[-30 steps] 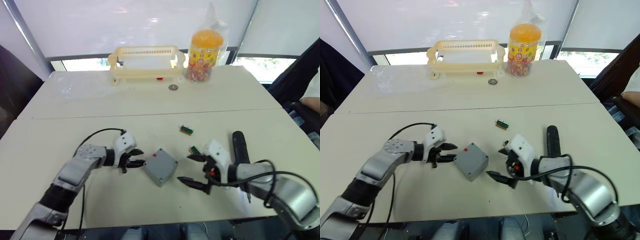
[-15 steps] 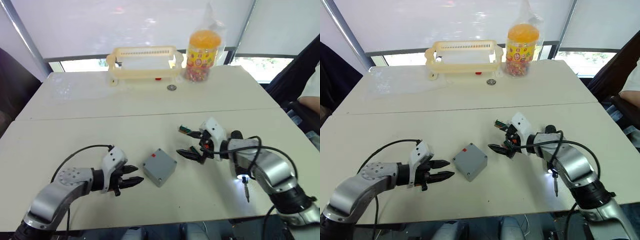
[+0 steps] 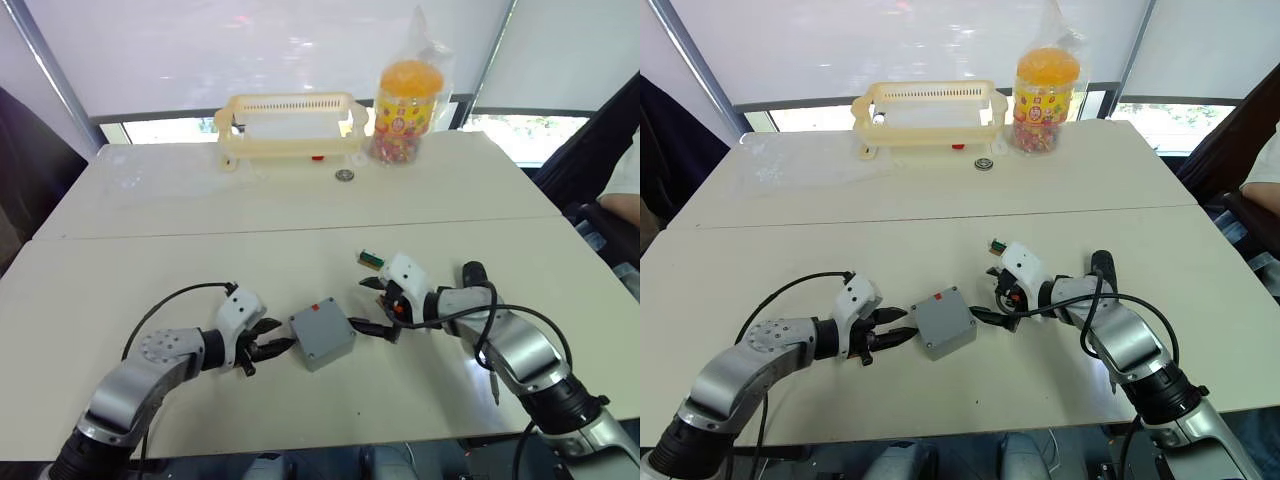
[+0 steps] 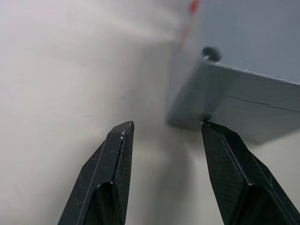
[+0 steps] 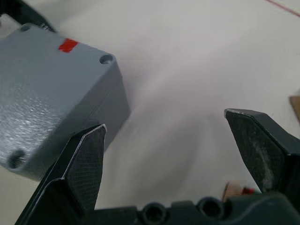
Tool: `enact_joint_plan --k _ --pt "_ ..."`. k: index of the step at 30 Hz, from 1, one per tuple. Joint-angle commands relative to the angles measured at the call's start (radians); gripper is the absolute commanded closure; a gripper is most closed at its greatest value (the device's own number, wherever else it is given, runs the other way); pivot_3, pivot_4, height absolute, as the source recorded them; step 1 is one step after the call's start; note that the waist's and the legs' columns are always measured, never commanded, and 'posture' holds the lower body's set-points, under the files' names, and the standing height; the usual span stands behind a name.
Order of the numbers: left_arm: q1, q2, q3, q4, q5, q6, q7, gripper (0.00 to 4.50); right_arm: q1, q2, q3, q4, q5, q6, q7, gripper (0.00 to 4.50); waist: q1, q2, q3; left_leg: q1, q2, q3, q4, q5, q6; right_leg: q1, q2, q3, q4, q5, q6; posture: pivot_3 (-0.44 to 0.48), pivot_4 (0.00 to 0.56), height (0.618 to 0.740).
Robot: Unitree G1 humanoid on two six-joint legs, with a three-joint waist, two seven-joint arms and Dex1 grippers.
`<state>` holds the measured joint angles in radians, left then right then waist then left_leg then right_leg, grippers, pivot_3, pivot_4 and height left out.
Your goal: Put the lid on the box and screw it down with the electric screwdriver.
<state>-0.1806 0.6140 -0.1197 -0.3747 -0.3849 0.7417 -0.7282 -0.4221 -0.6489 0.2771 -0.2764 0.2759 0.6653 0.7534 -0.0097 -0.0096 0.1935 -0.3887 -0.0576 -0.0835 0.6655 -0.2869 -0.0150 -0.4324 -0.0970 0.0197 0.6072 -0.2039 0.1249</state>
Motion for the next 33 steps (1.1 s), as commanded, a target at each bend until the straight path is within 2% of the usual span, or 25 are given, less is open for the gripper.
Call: enact_joint_plan --k 1,11,25,29,31,33 --pt "-0.040 -0.016 -0.009 0.001 0.001 -0.044 -0.017 2.22 0.021 0.011 -0.014 -0.098 0.016 0.024 -0.004 0.06 0.000 0.000 0.000 0.000 0.000 0.000 0.000 0.000 0.000 0.000 0.000 0.000 0.000 0.000 0.000 0.000 0.150 0.740" --pt "-0.055 -0.007 -0.013 0.016 -0.004 -0.049 -0.047 2.22 0.070 0.044 -0.020 -0.154 0.008 0.083 -0.053 0.06 -0.001 0.000 0.000 0.000 0.000 0.000 0.000 0.001 -0.001 -0.002 0.000 0.000 0.004 0.000 0.000 0.000 0.150 0.740" --pt "-0.065 -0.004 -0.005 0.027 0.007 -0.053 -0.050 2.22 0.073 0.035 -0.004 -0.177 -0.015 0.112 -0.046 0.06 -0.001 0.000 0.000 0.000 0.000 0.000 0.000 0.001 -0.001 -0.002 0.000 0.000 0.005 0.000 0.000 0.000 0.150 0.740" --pt "-0.045 0.046 0.059 -0.017 -0.045 -0.006 -0.082 2.22 0.070 -0.015 -0.088 -0.203 0.020 0.155 -0.030 0.06 -0.001 0.000 0.000 0.000 0.000 0.000 0.000 0.001 -0.001 -0.002 0.000 0.001 0.005 0.000 0.000 0.000 0.150 0.740" --pt "-0.038 0.079 0.106 -0.039 -0.111 0.033 -0.123 1.67 0.063 -0.046 -0.141 -0.225 0.052 0.189 -0.016 0.00 -0.001 0.000 0.000 0.000 0.000 0.000 0.000 0.001 -0.001 -0.002 0.000 0.001 0.005 0.000 0.000 0.000 0.150 0.740" --pt "-0.033 0.125 0.135 -0.061 -0.153 0.060 -0.162 0.85 0.048 -0.088 -0.211 -0.252 0.100 0.241 0.007 0.00 -0.001 0.000 0.000 0.000 0.000 0.000 0.000 0.001 -0.001 -0.002 0.000 0.001 0.005 0.000 0.000 0.000 0.150 0.740"
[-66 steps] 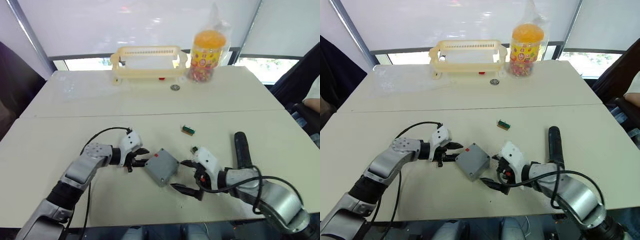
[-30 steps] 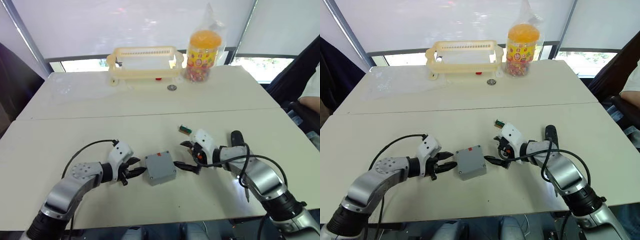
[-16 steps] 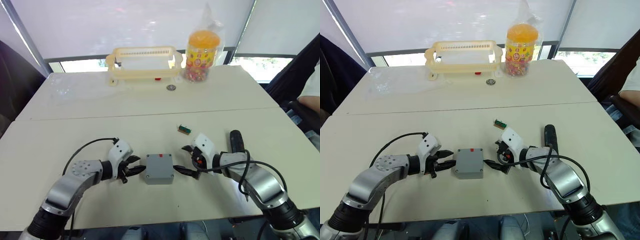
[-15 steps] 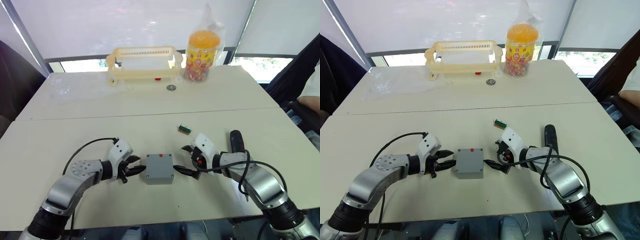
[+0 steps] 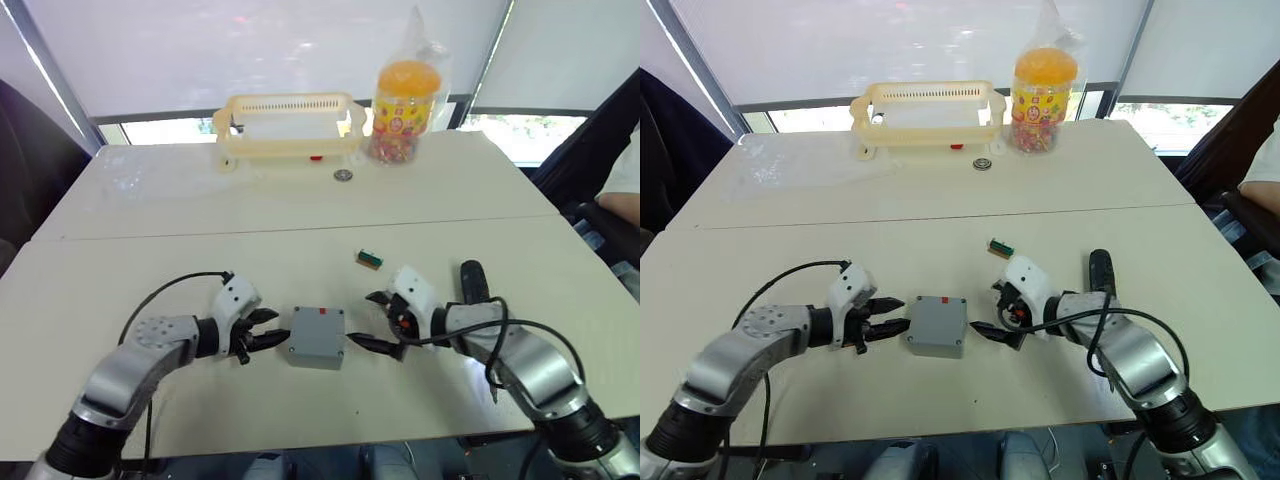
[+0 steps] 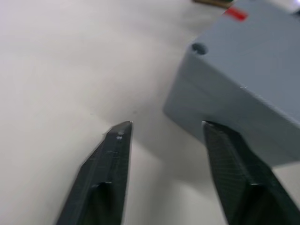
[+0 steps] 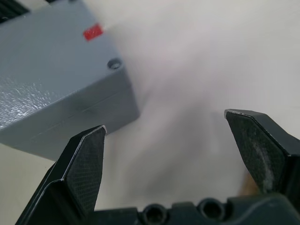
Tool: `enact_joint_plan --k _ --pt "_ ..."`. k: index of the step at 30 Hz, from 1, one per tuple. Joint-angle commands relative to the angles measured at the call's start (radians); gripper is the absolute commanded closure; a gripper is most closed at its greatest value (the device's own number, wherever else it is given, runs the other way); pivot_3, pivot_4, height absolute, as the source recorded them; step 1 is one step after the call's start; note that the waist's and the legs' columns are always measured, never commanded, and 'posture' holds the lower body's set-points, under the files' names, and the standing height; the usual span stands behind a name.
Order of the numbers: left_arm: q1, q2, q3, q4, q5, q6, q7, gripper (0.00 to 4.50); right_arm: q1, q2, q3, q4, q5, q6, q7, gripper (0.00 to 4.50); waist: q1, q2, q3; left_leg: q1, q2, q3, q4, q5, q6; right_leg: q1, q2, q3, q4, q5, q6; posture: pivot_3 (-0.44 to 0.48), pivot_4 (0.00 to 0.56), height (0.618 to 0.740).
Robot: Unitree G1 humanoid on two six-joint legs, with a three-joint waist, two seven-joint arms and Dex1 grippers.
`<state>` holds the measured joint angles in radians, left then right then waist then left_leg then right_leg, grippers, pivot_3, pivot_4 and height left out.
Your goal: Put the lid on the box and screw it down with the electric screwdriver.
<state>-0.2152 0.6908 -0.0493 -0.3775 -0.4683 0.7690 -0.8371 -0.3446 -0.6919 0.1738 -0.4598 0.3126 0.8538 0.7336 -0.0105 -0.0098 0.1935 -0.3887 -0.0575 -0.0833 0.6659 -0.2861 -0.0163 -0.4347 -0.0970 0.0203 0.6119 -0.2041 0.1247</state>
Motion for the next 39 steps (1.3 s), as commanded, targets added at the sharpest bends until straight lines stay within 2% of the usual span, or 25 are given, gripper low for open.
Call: enact_joint_plan --k 1,2,7,9,13,19,23,27,32,39 --pt "0.000 0.072 0.071 -0.068 -0.080 0.040 -0.070 0.35 -0.041 -0.063 -0.147 -0.081 0.095 0.086 0.037 0.00 0.000 0.000 0.000 0.000 0.000 0.000 0.000 0.000 0.000 0.000 0.000 0.000 0.000 0.000 0.000 0.000 0.150 0.740" --pt "-0.013 0.101 0.076 -0.077 -0.089 0.046 -0.091 0.07 -0.067 -0.076 -0.209 -0.090 0.151 0.161 0.041 0.00 0.000 0.000 0.000 0.000 0.000 0.000 0.000 0.000 0.000 0.000 0.000 0.000 0.000 0.000 0.000 0.000 0.150 0.740" --pt "-0.146 0.190 0.088 -0.107 -0.202 0.120 -0.184 0.07 -0.167 -0.227 -0.436 -0.061 0.375 0.518 0.112 0.00 0.007 0.000 0.000 0.000 0.000 -0.001 0.000 0.000 0.000 0.001 0.000 -0.001 0.000 0.000 0.000 0.000 0.150 0.740" --pt "-0.223 0.184 0.086 -0.112 -0.252 0.149 -0.195 0.07 -0.177 -0.374 -0.435 -0.008 0.390 0.638 0.136 0.00 0.015 0.000 0.000 0.000 0.000 0.000 0.001 0.000 0.000 0.001 0.000 -0.001 -0.001 0.000 0.000 0.000 0.150 0.740" --pt "-0.312 0.187 0.030 -0.117 -0.246 0.120 -0.235 0.07 -0.206 -0.551 -0.361 0.155 0.400 0.756 0.099 0.00 0.014 0.000 0.000 0.000 0.000 0.003 0.001 0.000 0.001 0.001 0.000 -0.001 -0.002 0.000 -0.001 0.000 0.150 0.740" --pt "-0.379 0.161 -0.063 -0.157 -0.213 0.076 -0.253 0.07 -0.253 -0.676 -0.217 0.380 0.501 0.761 0.026 0.00 -0.003 0.000 0.000 -0.001 0.000 0.006 0.001 0.000 0.001 0.001 0.000 0.000 -0.001 -0.002 -0.003 0.000 0.150 0.740" --pt "-0.380 0.132 -0.090 -0.198 -0.225 0.071 -0.242 0.07 -0.322 -0.713 -0.094 0.455 0.635 0.761 -0.037 0.00 -0.005 0.000 0.001 -0.001 0.001 0.007 0.000 -0.001 0.001 0.000 0.000 0.001 -0.001 -0.001 -0.002 0.000 0.150 0.740" --pt "-0.374 0.102 -0.103 -0.227 -0.222 0.077 -0.203 0.07 -0.373 -0.705 0.001 0.551 0.808 0.761 -0.172 0.00 -0.002 -0.001 0.001 -0.001 0.001 0.007 0.001 -0.001 0.001 0.000 0.000 0.001 -0.001 -0.001 -0.002 0.000 0.150 0.740" --pt "-0.334 0.107 -0.109 -0.274 -0.217 0.093 -0.158 0.07 -0.433 -0.679 0.101 0.627 0.997 0.761 -0.347 0.00 -0.001 -0.001 0.001 -0.001 0.000 0.007 0.001 -0.001 0.001 0.000 0.000 0.001 -0.001 -0.001 -0.002 0.000 0.150 0.740" --pt "-0.244 0.129 -0.123 -0.301 -0.186 0.095 -0.099 0.07 -0.471 -0.571 0.137 0.679 1.057 0.761 -0.539 0.00 -0.002 -0.001 0.001 -0.001 0.000 0.007 0.001 0.000 0.001 0.000 0.001 0.001 -0.001 -0.001 -0.001 0.000 0.150 0.740"
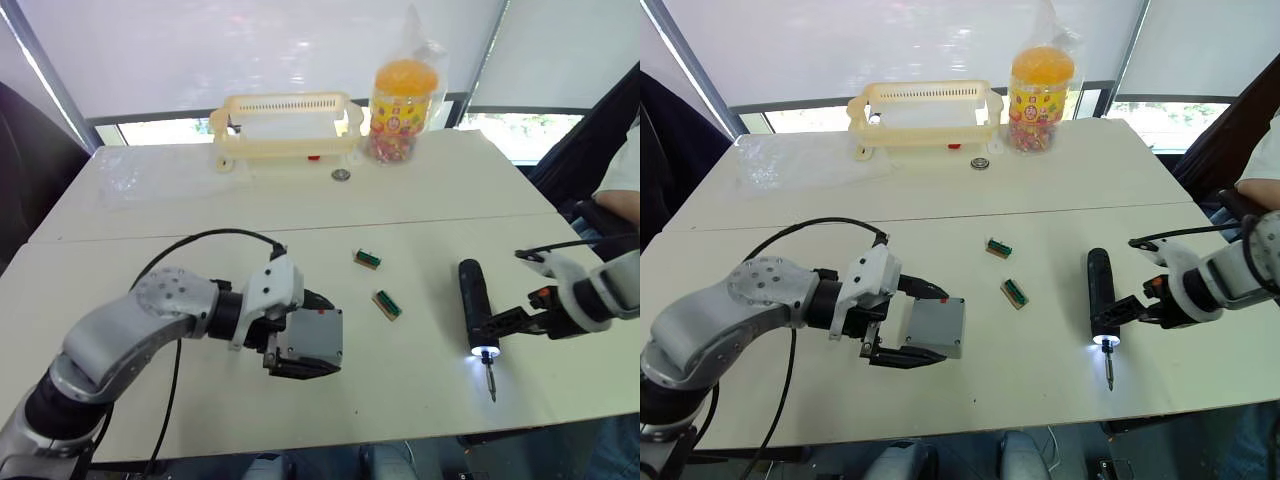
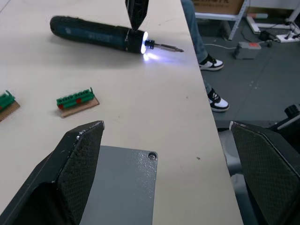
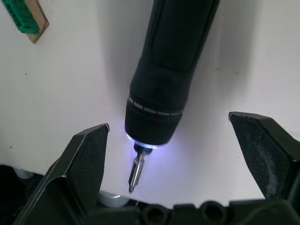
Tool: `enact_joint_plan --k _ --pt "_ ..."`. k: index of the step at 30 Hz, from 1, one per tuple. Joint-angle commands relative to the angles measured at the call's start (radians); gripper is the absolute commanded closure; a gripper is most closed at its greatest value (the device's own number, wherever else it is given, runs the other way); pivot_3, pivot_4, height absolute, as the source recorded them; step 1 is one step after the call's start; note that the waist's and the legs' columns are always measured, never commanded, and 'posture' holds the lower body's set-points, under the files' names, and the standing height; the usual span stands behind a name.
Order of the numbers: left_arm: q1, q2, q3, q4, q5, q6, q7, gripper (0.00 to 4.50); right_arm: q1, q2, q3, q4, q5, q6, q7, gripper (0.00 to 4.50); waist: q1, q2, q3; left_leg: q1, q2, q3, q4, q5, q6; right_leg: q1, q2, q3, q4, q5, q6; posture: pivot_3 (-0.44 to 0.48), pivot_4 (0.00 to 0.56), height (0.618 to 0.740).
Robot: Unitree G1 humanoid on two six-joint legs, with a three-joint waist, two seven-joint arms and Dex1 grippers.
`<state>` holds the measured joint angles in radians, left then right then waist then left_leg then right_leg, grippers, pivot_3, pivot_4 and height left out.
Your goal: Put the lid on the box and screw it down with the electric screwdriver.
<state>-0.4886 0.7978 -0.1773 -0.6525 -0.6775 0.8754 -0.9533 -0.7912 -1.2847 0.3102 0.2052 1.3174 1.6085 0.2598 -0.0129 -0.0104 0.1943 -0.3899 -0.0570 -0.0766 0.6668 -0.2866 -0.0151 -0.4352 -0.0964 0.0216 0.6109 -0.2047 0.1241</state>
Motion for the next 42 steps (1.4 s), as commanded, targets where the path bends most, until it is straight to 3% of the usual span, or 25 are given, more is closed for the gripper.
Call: enact_joint_plan --k 1,7,10,13,14,19,23,26,28,31,34,37,42 --pt "0.043 0.026 0.007 -0.030 0.027 -0.014 0.021 0.07 -0.023 0.037 0.000 0.019 0.066 0.006 -0.088 0.00 0.001 0.000 0.000 0.000 0.000 0.000 0.000 0.000 0.000 0.000 0.000 0.000 0.000 0.000 0.000 0.000 0.150 0.740" --pt "0.060 0.040 0.029 -0.052 0.013 -0.005 0.035 0.07 0.002 0.077 0.015 0.019 0.058 0.006 -0.177 0.00 0.006 0.000 0.000 -0.001 0.000 -0.001 0.001 0.000 0.000 0.001 0.000 0.000 0.000 0.000 0.000 0.000 0.150 0.740" --pt "0.064 0.045 0.032 -0.059 0.010 -0.003 0.040 0.00 0.030 0.094 0.006 -0.005 0.035 0.006 -0.205 0.85 0.003 0.000 0.000 0.000 0.000 -0.001 0.001 0.000 0.000 0.001 0.000 0.000 0.000 0.000 0.000 0.000 0.150 0.740" --pt "0.060 0.049 0.034 -0.057 0.011 -0.005 0.041 0.00 0.091 0.100 -0.021 -0.037 0.051 0.006 -0.241 2.43 0.003 -0.002 -0.001 0.000 0.000 -0.001 0.001 0.000 0.000 0.001 0.001 0.000 0.000 0.000 0.000 0.000 0.150 0.740" --pt "0.056 0.049 0.034 -0.054 0.010 -0.005 0.041 0.00 0.112 0.104 -0.040 -0.041 0.053 0.006 -0.255 2.71 0.004 -0.003 -0.002 0.000 0.000 -0.001 0.001 0.000 0.000 0.001 0.001 0.000 0.000 0.000 0.000 0.000 0.150 0.740" --pt "0.052 0.057 0.061 -0.005 0.009 -0.022 0.028 0.00 0.100 0.206 -0.287 0.036 -0.012 -0.017 -0.311 2.74 0.000 -0.012 -0.006 0.003 0.000 -0.003 0.001 0.000 0.000 0.006 0.001 -0.001 -0.001 0.000 0.000 0.000 0.150 0.740" --pt "0.028 0.048 0.136 0.129 -0.030 -0.029 -0.002 0.00 0.034 0.250 -0.481 -0.005 -0.046 -0.131 -0.296 2.74 -0.005 -0.002 -0.002 0.005 0.000 0.000 0.001 0.000 0.000 0.005 0.002 0.003 -0.002 0.000 -0.001 0.000 0.150 0.740" --pt "0.002 0.039 0.140 0.221 -0.017 -0.051 -0.030 0.00 0.080 0.281 -0.593 -0.209 -0.121 -0.326 -0.214 2.74 0.000 -0.001 -0.002 0.003 0.000 0.002 0.000 0.000 0.000 0.001 0.003 0.002 0.002 0.000 0.000 0.000 0.150 0.740" --pt "-0.011 0.037 0.138 0.278 0.001 -0.079 -0.054 0.00 0.138 0.360 -0.661 -0.383 -0.148 -0.468 -0.180 2.74 0.001 -0.001 -0.002 0.000 0.001 0.000 0.000 0.000 0.000 -0.002 0.005 0.002 0.003 0.000 0.000 0.000 0.150 0.740" --pt "-0.028 0.012 0.123 0.326 0.023 -0.100 -0.055 0.00 0.257 0.488 -0.665 -0.623 -0.274 -0.709 -0.104 2.74 0.000 -0.001 -0.003 -0.001 0.002 -0.001 -0.001 0.000 0.000 -0.004 0.006 0.002 0.003 0.000 0.000 0.000 0.150 0.740" --pt "-0.051 -0.004 0.104 0.333 0.035 -0.098 -0.061 0.00 0.347 0.620 -0.524 -0.766 -0.422 -0.882 -0.062 2.74 -0.001 -0.001 -0.003 -0.001 0.002 -0.002 0.000 0.000 0.000 -0.004 0.005 0.003 0.003 0.000 0.000 0.000 0.150 0.740" --pt "-0.061 -0.003 0.100 0.313 0.034 -0.083 -0.069 0.67 0.426 0.735 -0.389 -0.808 -0.629 -1.039 -0.090 2.74 -0.001 -0.001 -0.003 -0.001 0.001 -0.003 0.000 0.001 0.000 -0.003 0.004 0.004 0.003 0.001 0.000 0.000 0.150 0.740" --pt "-0.058 0.019 0.069 0.262 0.035 -0.060 -0.095 3.01 0.516 0.927 -0.260 -0.891 -0.704 -1.108 -0.131 2.74 -0.001 -0.001 -0.003 -0.001 0.001 -0.004 0.000 0.002 -0.002 -0.006 0.003 0.004 0.005 0.001 0.000 0.000 0.150 0.740"
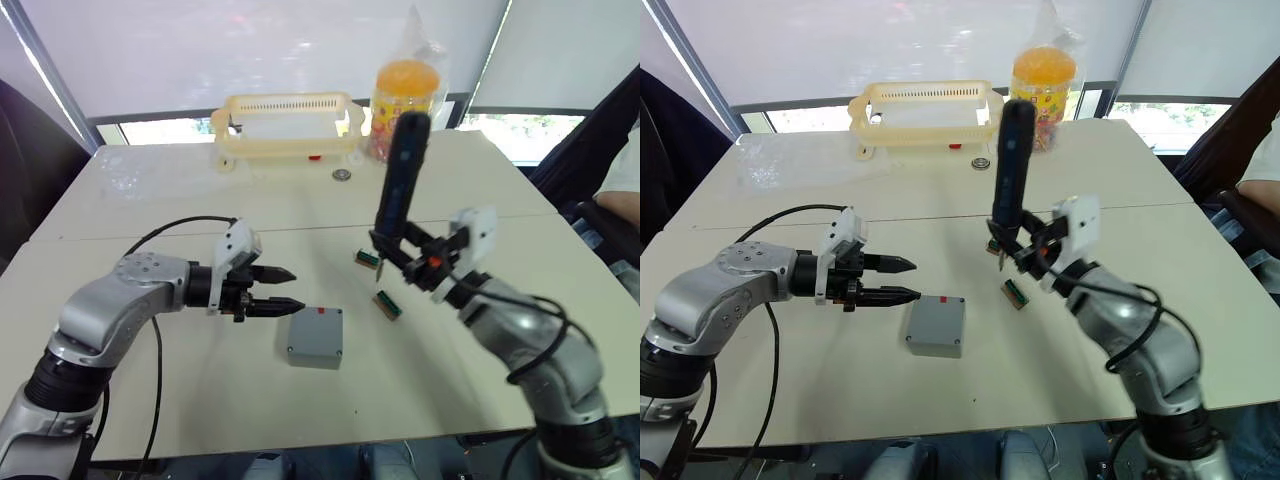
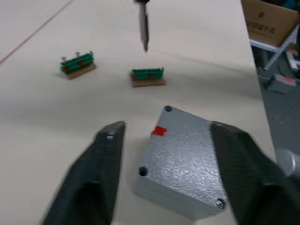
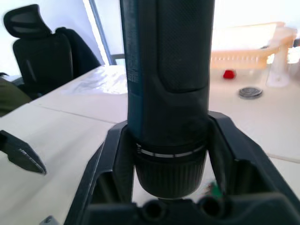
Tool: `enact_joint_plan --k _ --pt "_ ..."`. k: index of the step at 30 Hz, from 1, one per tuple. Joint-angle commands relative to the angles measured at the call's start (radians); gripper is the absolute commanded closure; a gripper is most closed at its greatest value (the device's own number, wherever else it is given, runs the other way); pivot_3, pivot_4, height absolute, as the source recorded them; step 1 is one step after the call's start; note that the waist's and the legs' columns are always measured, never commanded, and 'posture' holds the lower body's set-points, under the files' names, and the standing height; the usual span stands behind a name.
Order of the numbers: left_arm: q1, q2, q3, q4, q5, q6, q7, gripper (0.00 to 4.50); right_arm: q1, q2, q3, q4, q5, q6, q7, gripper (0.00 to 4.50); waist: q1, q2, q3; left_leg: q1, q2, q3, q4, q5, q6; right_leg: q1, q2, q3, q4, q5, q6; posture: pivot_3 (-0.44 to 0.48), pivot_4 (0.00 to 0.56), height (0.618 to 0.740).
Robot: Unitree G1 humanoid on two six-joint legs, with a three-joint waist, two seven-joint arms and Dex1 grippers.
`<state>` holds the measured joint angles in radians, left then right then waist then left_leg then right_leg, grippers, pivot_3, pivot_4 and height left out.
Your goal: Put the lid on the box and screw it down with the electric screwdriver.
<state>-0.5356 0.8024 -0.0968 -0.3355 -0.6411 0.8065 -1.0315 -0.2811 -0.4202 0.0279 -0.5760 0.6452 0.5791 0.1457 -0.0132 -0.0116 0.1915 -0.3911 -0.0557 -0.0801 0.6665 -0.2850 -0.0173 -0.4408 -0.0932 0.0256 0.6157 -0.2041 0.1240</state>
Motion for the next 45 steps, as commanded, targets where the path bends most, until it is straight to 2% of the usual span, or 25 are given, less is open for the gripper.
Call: enact_joint_plan --k 1,6,14,23,26,28,29,32,34,36,38,41,45 --pt "-0.010 0.014 -0.016 -0.058 0.000 0.010 -0.016 3.01 0.016 0.080 0.039 -0.111 -0.048 -0.085 -0.012 2.74 -0.001 0.000 0.000 0.000 0.000 0.000 0.000 0.000 0.000 0.000 0.000 0.000 0.000 0.000 0.000 0.000 0.150 0.740" --pt "-0.004 0.001 -0.059 -0.046 0.047 -0.028 -0.019 3.01 0.028 0.121 0.103 -0.087 -0.118 -0.114 0.029 2.74 0.000 0.000 0.000 0.000 -0.001 -0.001 0.000 0.001 -0.001 0.001 0.001 0.000 0.001 0.000 0.000 0.000 0.150 0.740" --pt "0.015 -0.022 -0.099 -0.033 0.102 -0.070 -0.015 3.01 0.025 0.130 0.048 -0.081 -0.118 -0.096 0.067 2.74 0.000 0.000 0.000 0.001 -0.001 -0.001 0.000 0.001 -0.001 0.001 0.001 -0.001 0.001 0.000 0.000 0.000 0.150 0.740" --pt "0.027 -0.048 -0.101 -0.028 0.121 -0.082 -0.006 3.01 -0.016 0.105 -0.121 -0.036 -0.116 -0.076 0.037 2.74 0.000 0.000 0.000 0.001 -0.001 -0.001 0.000 0.000 -0.001 0.000 0.001 -0.001 0.001 0.000 0.000 0.000 0.150 0.740" --pt "0.035 -0.042 -0.089 -0.020 0.127 -0.091 -0.013 3.01 -0.044 0.082 -0.274 -0.013 0.014 0.005 0.004 2.74 0.000 0.000 0.000 0.001 -0.001 -0.001 0.000 0.000 -0.001 0.001 0.001 -0.001 0.001 0.000 0.000 0.000 0.150 0.740" --pt "0.043 -0.030 -0.075 -0.023 0.124 -0.089 -0.017 3.01 -0.060 0.024 -0.382 0.002 0.169 0.104 -0.001 2.74 0.002 0.000 0.000 0.001 -0.001 -0.001 0.000 0.001 -0.001 0.001 0.001 0.000 0.001 0.000 0.000 0.000 0.150 0.740" --pt "0.052 -0.021 -0.055 -0.021 0.112 -0.082 -0.020 3.01 -0.068 -0.036 -0.442 0.025 0.300 0.196 -0.011 2.74 0.002 0.000 0.000 0.000 0.000 -0.001 0.000 0.000 -0.001 0.001 0.000 0.000 0.001 0.000 0.000 0.000 0.150 0.740" --pt "0.121 0.035 0.020 0.004 0.082 -0.112 -0.082 3.01 -0.096 -0.336 -0.570 0.175 0.710 0.493 -0.019 2.74 0.000 0.002 0.001 0.000 0.000 0.000 -0.001 0.000 0.000 0.001 -0.001 0.000 0.000 0.000 -0.001 0.000 0.150 0.740" --pt "0.138 0.059 0.047 0.000 0.066 -0.120 -0.111 3.01 -0.112 -0.540 -0.567 0.298 0.888 0.659 -0.002 2.74 -0.001 0.004 0.002 0.001 0.000 0.001 -0.001 0.000 0.001 0.001 -0.002 0.000 -0.001 0.000 -0.001 0.000 0.150 0.740" --pt "0.122 0.067 0.060 -0.017 0.040 -0.108 -0.128 3.01 -0.141 -0.731 -0.476 0.458 0.999 0.814 0.011 2.74 0.000 0.005 0.002 0.001 0.001 0.002 -0.001 -0.001 0.001 0.002 -0.001 -0.002 -0.001 -0.003 -0.005 0.000 0.150 0.740" --pt "0.106 0.054 0.059 -0.027 0.031 -0.105 -0.123 3.01 -0.222 -0.797 -0.352 0.611 0.972 0.928 -0.009 2.74 -0.002 0.003 0.001 0.002 0.002 0.004 -0.001 -0.001 0.002 0.004 0.000 -0.002 -0.002 -0.004 -0.007 0.000 0.150 0.740" --pt "0.097 0.028 0.029 -0.028 0.059 -0.118 -0.101 3.01 -0.290 -0.780 -0.248 0.698 0.907 1.007 -0.031 2.74 -0.002 0.003 0.001 0.005 0.002 0.005 -0.001 -0.001 0.002 0.008 0.001 -0.002 -0.005 -0.004 -0.008 0.000 0.150 0.740" --pt "0.091 -0.008 0.014 -0.053 0.066 -0.110 -0.064 3.01 -0.309 -0.767 -0.146 0.811 0.936 1.035 -0.078 2.74 0.000 0.003 0.001 0.003 0.002 0.005 0.000 -0.001 0.002 0.006 0.000 -0.002 -0.004 -0.002 -0.004 0.000 0.150 0.740"
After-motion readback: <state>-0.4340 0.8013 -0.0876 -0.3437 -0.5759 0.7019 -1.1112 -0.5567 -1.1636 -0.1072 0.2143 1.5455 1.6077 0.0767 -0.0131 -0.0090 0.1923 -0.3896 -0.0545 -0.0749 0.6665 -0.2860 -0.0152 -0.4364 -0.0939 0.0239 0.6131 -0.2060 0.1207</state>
